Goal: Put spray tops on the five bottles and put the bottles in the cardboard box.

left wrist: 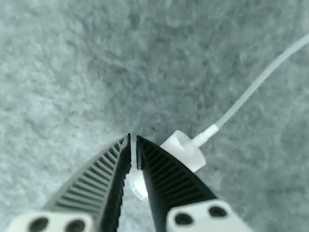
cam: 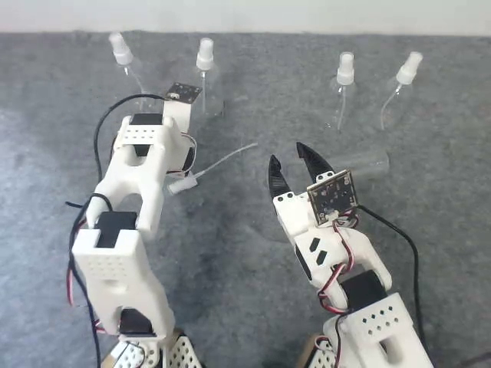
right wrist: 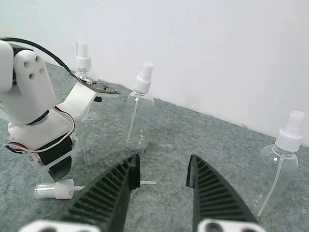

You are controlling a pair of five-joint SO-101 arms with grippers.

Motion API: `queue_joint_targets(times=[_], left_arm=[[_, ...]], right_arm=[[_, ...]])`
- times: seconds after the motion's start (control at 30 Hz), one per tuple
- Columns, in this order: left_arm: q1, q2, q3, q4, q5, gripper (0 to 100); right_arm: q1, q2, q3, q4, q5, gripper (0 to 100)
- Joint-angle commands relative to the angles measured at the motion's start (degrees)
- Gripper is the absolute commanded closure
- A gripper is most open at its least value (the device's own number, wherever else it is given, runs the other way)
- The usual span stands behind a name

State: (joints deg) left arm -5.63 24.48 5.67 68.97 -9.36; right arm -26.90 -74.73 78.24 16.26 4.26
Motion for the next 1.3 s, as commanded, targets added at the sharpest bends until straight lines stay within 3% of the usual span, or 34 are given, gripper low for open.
queue_joint_targets(times=[0.0,0.27,0.47,0.6,0.93,1.27], left_arm=[[1.8,-1.3,-2.3,3.3,-0.3,99],[2.5,-10.8,1.4,4.0,-0.2,99],[1.5,-22.8,12.4,-2.8,-0.1,99],[-2.6,-28.4,17.5,-6.2,0.2,99],[-14.6,-33.3,29.1,-17.4,14.5,99],[-18.6,-38.1,37.7,-25.9,17.2,99]], right_arm=[[0.9,-1.2,-0.8,-1.2,0.6,85.3],[1.0,-1.1,-1.1,-0.7,0.7,85.1],[3.5,-1.2,-1.8,-0.5,0.7,85.3],[5.0,-1.1,-5.3,5.4,0.7,85.3],[4.5,-1.1,-8.4,11.7,0.7,85.1],[-3.2,-0.9,-10.5,18.0,5.6,85.1]])
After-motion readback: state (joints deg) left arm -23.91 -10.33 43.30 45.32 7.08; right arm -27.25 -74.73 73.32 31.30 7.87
